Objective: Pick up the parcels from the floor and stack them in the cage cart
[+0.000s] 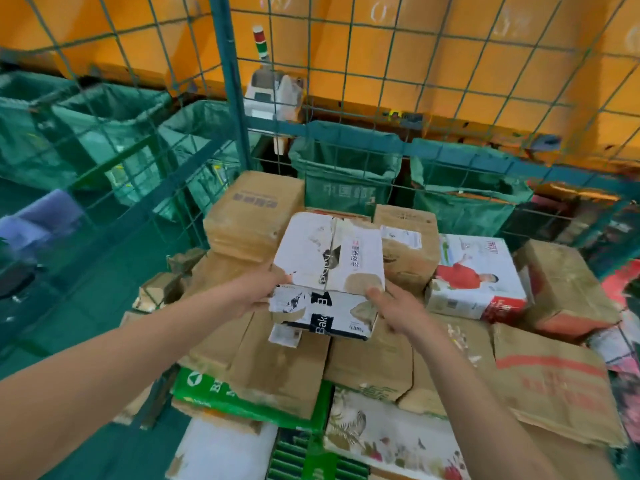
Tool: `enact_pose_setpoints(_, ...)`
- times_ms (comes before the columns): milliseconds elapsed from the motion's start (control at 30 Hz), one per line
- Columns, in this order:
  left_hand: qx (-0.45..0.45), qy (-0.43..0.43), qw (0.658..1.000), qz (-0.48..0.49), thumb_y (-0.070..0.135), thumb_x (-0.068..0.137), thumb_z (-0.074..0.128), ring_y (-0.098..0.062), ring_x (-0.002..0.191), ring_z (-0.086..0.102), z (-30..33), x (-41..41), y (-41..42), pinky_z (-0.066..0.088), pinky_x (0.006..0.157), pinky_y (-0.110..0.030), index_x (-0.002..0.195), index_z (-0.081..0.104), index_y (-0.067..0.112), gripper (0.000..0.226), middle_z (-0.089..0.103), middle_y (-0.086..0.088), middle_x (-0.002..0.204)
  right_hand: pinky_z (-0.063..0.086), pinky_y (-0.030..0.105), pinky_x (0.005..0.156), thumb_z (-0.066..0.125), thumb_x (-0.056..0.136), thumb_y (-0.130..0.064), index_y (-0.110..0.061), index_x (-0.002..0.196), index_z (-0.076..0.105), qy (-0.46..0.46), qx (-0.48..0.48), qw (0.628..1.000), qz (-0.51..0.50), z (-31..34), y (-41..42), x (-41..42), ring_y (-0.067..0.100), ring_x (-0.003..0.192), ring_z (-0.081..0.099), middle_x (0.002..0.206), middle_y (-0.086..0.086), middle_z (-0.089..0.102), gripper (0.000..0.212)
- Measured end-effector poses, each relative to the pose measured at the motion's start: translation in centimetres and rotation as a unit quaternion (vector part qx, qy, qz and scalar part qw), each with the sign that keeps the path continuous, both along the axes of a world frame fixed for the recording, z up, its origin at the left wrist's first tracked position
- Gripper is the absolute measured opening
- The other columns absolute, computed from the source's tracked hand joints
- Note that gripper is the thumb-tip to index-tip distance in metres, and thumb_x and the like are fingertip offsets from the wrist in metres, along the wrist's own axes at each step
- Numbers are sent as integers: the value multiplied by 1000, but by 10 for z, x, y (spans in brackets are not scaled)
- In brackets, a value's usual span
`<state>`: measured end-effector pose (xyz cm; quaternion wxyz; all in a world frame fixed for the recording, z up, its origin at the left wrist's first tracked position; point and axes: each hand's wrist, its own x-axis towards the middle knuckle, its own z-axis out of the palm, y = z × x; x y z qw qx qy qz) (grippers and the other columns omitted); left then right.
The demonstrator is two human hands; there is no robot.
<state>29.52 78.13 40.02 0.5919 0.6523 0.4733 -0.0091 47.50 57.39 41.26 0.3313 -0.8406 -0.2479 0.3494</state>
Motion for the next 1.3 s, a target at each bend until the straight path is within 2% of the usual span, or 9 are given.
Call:
enact_pose_setpoints(100, 1, -3, 1000, -28, 41, 94, 65, -21, 119, 55, -13, 19, 43, 53, 99, -37, 146, 41, 36, 57, 55, 4, 141, 51, 28, 57, 49, 105, -46, -29, 130, 61, 7, -16, 1000, -23, -10, 34, 14, 15, 63, 59, 76, -4, 66, 32)
enact_pose_setpoints(233, 4, -17, 999, -38, 38, 100, 61, -20, 115, 53, -25, 51, 89, 51, 88, -31, 160, 20, 43, 73, 47, 4, 150, 51, 24, 49, 52, 105, -42, -28, 113, 61, 34, -1, 997, -73, -23, 74, 36, 13, 54, 62, 73, 3, 71, 19)
enact_pose_setpoints(400, 58, -65, 995, -45, 32, 103, 57, -16, 106, 60, -40, 91, 140, 53, 79, -28, 156, 34, 36, 57, 59, 4, 136, 56, 33, 66, 49, 108, -33, -19, 112, 59, 74, 21, 991, -110, -33, 127, 70, 22, 69, 64, 83, 13, 74, 18)
enact_pose_setpoints(500, 161, -85, 982, -58, 27, 103, 54, -11, 100, 65, -50, 111, 160, 50, 73, -24, 143, 49, 33, 40, 67, 7, 122, 55, 33, 74, 47, 108, -32, -17, 142, 48, 50, 17, 992, -115, -57, 161, 88, 17, 79, 65, 113, 9, 71, 37)
enact_pose_setpoints(567, 309, -28, 936, -164, 31, 101, 54, -19, 126, 54, -61, 115, 165, 48, 100, -38, 151, 41, 28, 51, 56, 2, 142, 56, 36, 86, 47, 107, -38, -21, 162, 20, 40, -3, 995, -96, -67, 176, 88, 22, 108, 64, 150, 5, 50, 64)
enact_pose_setpoints(633, 414, 83, 861, -286, 38, 101, 53, -28, 151, 26, -76, 119, 170, 28, 121, -50, 162, 20, 27, 71, 28, -2, 165, 52, 42, 98, 48, 106, -40, -25, 164, -8, 55, -19, 992, -110, -69, 191, 82, 29, 124, 55, 154, 6, 42, 82)
enact_pose_setpoints(767, 479, 176, 778, -367, 50, 104, 41, -30, 158, -5, -109, 125, 183, 7, 127, -54, 164, -4, 30, 77, -8, 3, 173, 40, 45, 115, 53, 105, -38, -14, 163, -17, 13, -48, 994, -94, -74, 206, 83, 36, 132, 51, 159, 12, 41, 93)
enact_pose_setpoints(1100, 544, 170, 749, -337, 60, 100, 37, -31, 158, -8, -132, 135, 195, 2, 126, -56, 163, -11, 31, 84, -12, 4, 172, 36, 44, 117, 52, 105, -43, -22, 159, -29, -23, -71, 996, -58, -94, 208, 94, 34, 143, 46, 166, 8, 32, 99)
enact_pose_setpoints(1300, 529, 187, 748, -356, 63, 98, 42, -31, 158, -12, -126, 135, 195, 1, 126, -56, 163, -11, 32, 89, -13, 5, 172, 47, 44, 109, 55, 102, -44, -32, 153, -38, -15, -100, 994, -46, -105, 207, 102, 34, 124, 61, 153, 8, 51, 107)
